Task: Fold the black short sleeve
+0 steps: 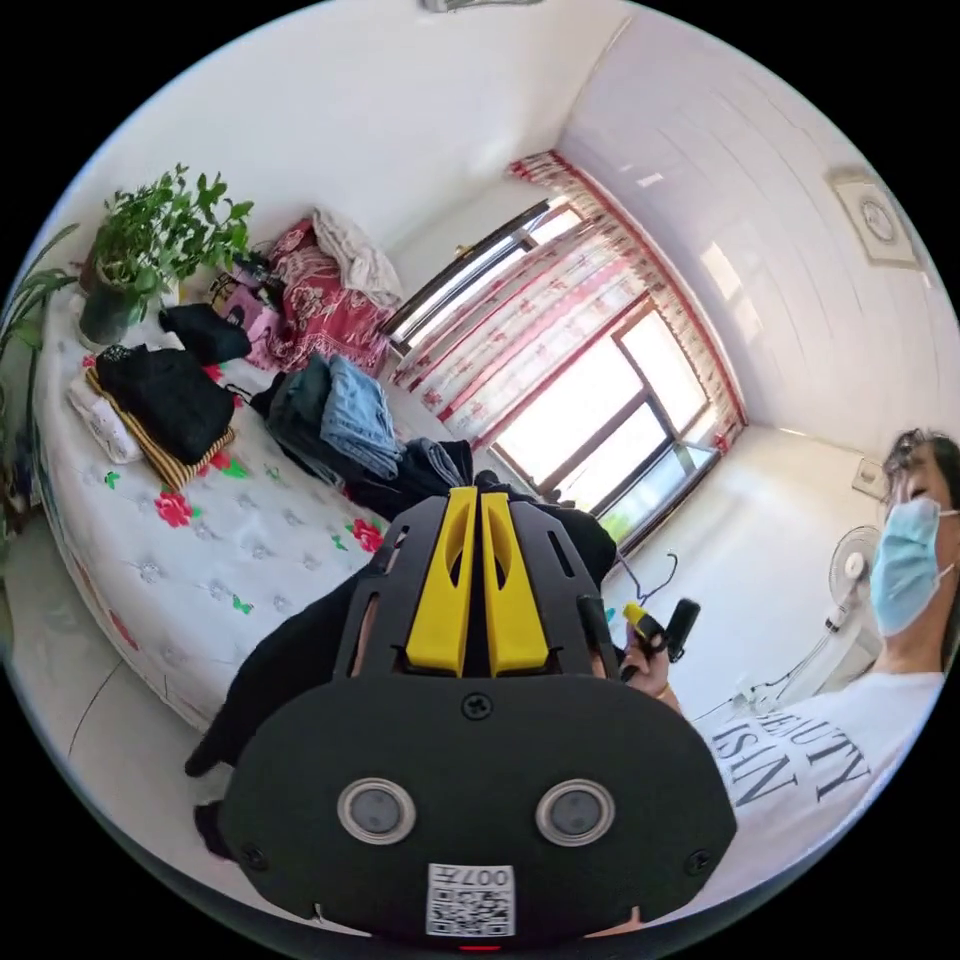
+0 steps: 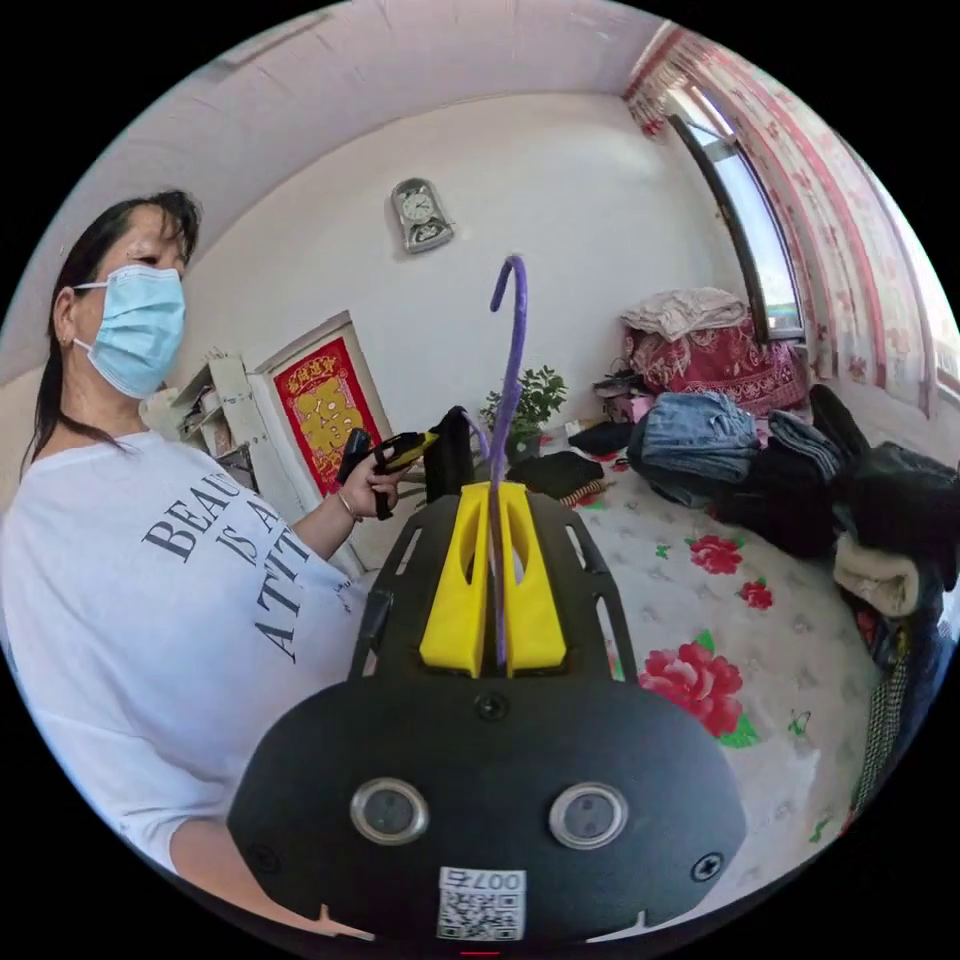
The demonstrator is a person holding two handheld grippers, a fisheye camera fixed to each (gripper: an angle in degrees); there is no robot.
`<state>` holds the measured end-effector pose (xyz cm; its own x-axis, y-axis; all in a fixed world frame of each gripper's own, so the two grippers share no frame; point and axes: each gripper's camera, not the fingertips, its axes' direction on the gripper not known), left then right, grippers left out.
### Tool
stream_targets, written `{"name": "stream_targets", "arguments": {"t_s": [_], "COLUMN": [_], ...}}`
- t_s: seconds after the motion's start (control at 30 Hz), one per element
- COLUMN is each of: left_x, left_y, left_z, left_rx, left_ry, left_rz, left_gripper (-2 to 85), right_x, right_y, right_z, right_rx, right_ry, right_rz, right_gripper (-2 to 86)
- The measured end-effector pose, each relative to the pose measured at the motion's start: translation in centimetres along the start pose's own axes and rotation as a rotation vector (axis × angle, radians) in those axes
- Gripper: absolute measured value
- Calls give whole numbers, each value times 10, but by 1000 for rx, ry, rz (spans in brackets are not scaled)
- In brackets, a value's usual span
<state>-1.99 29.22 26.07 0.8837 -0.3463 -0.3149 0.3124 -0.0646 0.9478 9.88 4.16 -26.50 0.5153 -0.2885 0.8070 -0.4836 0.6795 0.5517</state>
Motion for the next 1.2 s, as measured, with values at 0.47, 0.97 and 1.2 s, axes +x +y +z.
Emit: {"name": "stream_targets", "arguments": {"t_s": [0.47,0.97,1.2], "left_x": [-143,-197,-199], "left_y": [-87,-130,-141], "left_z": [186,276,300], "left_rx": [-116,-454,-512], "left_ry": [-148,-195,-201], "left_rz": [-335,-83,-5], "left_gripper": [-10,-10,-10], "right_x": [57,115,114], "right_y": [31,152,70], "right_z": [-45,-154,-6], "right_rx": [267,239,-68], "right_ry": [116,1077,685], "right_rz": [278,1234,853], "right_gripper": [26,83,85]}}
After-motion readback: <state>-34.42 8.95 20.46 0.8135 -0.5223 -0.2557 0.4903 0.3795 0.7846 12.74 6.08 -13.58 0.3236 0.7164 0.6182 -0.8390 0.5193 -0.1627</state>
